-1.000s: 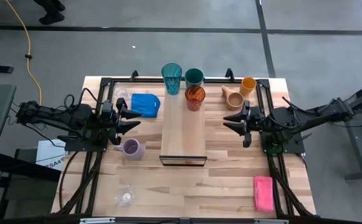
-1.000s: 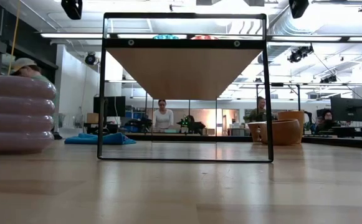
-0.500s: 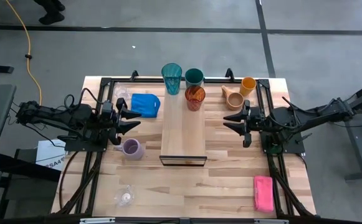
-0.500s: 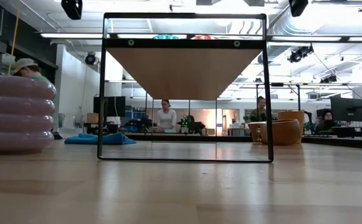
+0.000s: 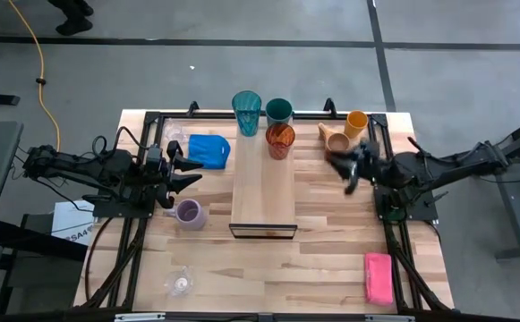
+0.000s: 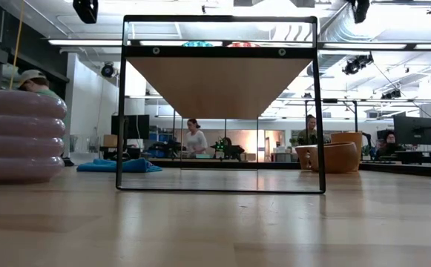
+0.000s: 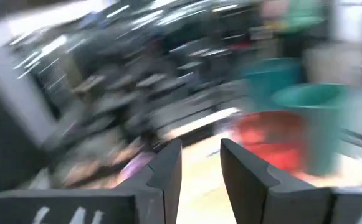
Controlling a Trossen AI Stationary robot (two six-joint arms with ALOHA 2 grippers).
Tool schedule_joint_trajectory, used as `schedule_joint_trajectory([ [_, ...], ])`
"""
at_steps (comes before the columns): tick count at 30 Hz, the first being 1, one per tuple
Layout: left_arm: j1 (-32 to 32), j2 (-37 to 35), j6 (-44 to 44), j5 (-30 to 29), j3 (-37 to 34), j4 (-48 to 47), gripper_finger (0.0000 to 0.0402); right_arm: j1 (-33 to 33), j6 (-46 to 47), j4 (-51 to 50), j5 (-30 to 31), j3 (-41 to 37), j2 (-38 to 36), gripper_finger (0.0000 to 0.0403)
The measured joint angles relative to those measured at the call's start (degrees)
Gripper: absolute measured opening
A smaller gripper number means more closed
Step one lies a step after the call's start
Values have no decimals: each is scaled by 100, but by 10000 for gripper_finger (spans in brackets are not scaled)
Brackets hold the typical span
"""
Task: Stack small to large cups/mugs on shelf
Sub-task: Put the yellow cup on the shelf
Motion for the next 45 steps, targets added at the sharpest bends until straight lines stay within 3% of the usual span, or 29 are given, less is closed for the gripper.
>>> schedule_joint_trajectory([
  [3,0,0,0,-1,0,2,161,-282,1094,-873,1043,290,3,103],
  [6,0,0,0,-4,0,0,161,-870,2478,-2466,1453,819,117,103],
  [10,0,0,-2,-6,0,0,161,-2002,4046,-4855,1160,1642,582,103],
  [14,-2,0,-2,-8,0,0,161,-3229,4393,-6060,448,2151,1274,103],
  [20,-1,0,-2,-10,0,0,161,-4645,4927,-6168,-303,2275,2221,103],
  [26,0,-2,-4,-23,0,2,161,-5560,5861,-6199,-387,2275,2820,104],
  [45,-1,-2,-7,-166,0,20,161,-6824,6036,-6080,-1294,2275,4312,103],
])
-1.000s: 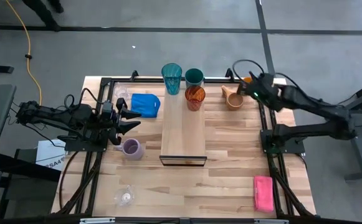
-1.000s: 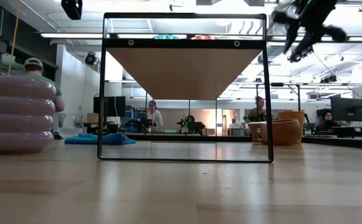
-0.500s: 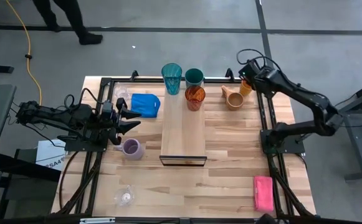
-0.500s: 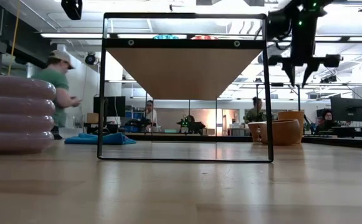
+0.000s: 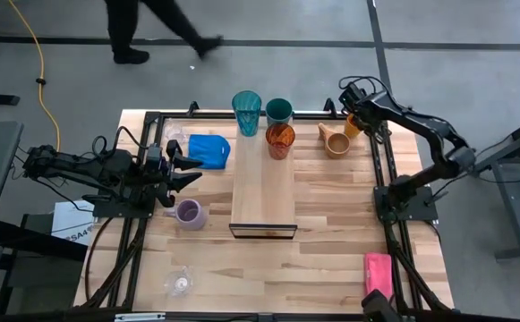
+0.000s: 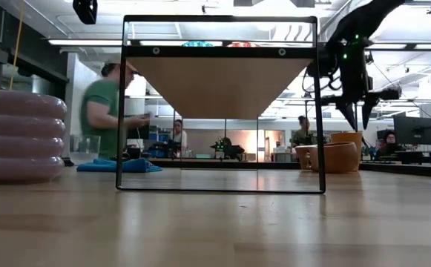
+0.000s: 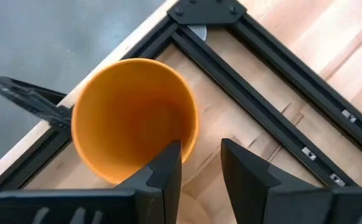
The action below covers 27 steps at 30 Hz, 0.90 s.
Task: Stack small to large cups/mugs on shelf
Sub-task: Put the yellow cup on the shelf
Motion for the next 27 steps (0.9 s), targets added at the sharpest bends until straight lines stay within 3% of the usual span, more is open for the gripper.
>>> schedule_joint_trajectory([
  [21,0,-2,0,-156,0,5,161,-271,-150,360,-273,0,715,102],
  [27,0,-2,-2,-157,0,7,161,-271,-231,454,-164,0,719,58],
])
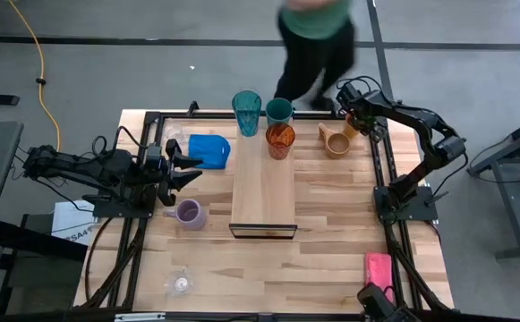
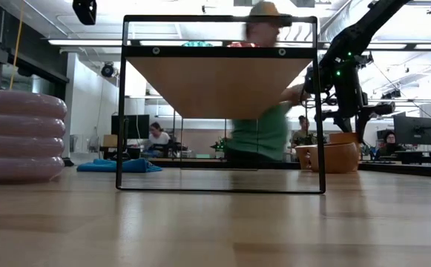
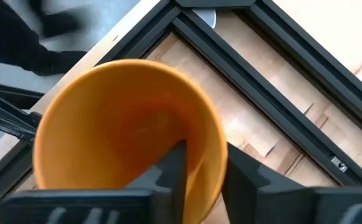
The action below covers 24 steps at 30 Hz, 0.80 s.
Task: Stack small to large cups/mugs on shelf
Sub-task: Put the yellow cup on the shelf
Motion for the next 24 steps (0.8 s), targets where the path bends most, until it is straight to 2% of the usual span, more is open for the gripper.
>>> schedule_joint_trajectory([
  [4,-1,0,-15,1,0,0,161,2,-277,21,101,0,-2,8],
  [12,0,0,-15,1,0,0,161,2,-693,-115,253,-4,-230,3],
  [19,1,2,-17,1,0,0,161,33,-1082,46,286,26,-1071,1],
  [24,0,2,-20,3,0,2,161,410,-2027,126,602,34,-2080,1],
])
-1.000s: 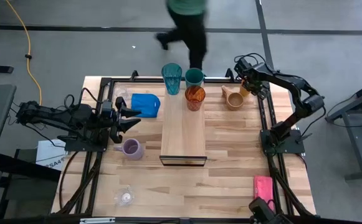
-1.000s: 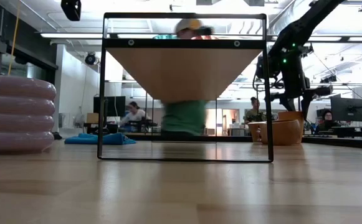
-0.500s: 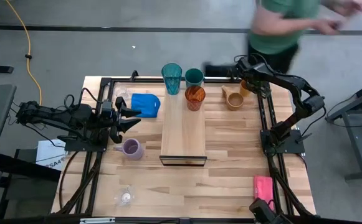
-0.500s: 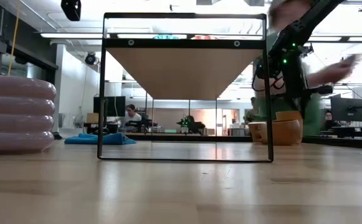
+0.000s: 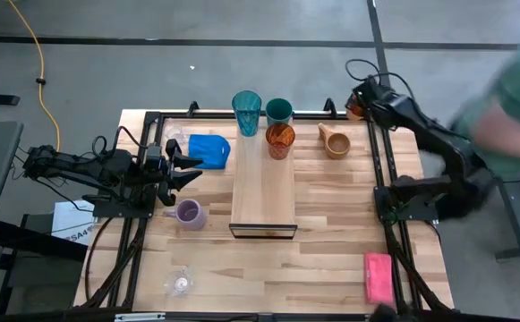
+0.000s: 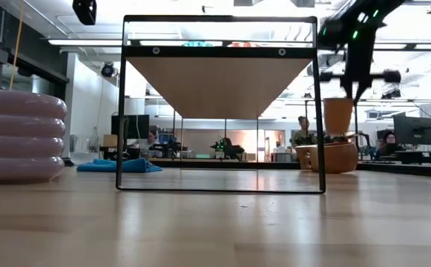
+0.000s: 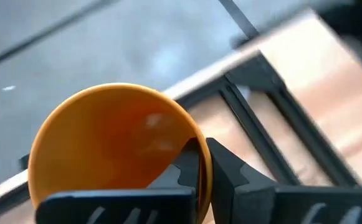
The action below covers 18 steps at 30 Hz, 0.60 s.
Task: Stack small to large cups/mugs on shelf
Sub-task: Put the yellow cup on the shelf
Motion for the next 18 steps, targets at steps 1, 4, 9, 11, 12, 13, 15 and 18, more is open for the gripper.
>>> schedule_joint_trajectory([
  [1,1,0,0,0,0,-2,161,106,-195,-2,60,5,-248,1],
  [4,-1,0,0,0,0,0,161,437,-662,-113,-5,7,-989,1],
  [9,-2,0,0,0,0,-2,161,1194,-948,-717,-356,14,-2018,0],
  [11,0,0,0,0,0,-2,161,1568,-946,-1044,-492,14,-2335,0],
  [12,-2,0,0,0,0,-2,161,1786,-956,-1173,-602,14,-2469,0],
  [13,-1,0,-1,1,0,-2,161,2011,-961,-1297,-715,14,-2581,0],
  [15,-1,0,-29,1,0,-2,161,2495,-978,-1479,-1009,14,-2762,0],
  [18,1,0,-134,2,0,-2,161,3242,-1092,-1473,-1460,14,-2892,0],
])
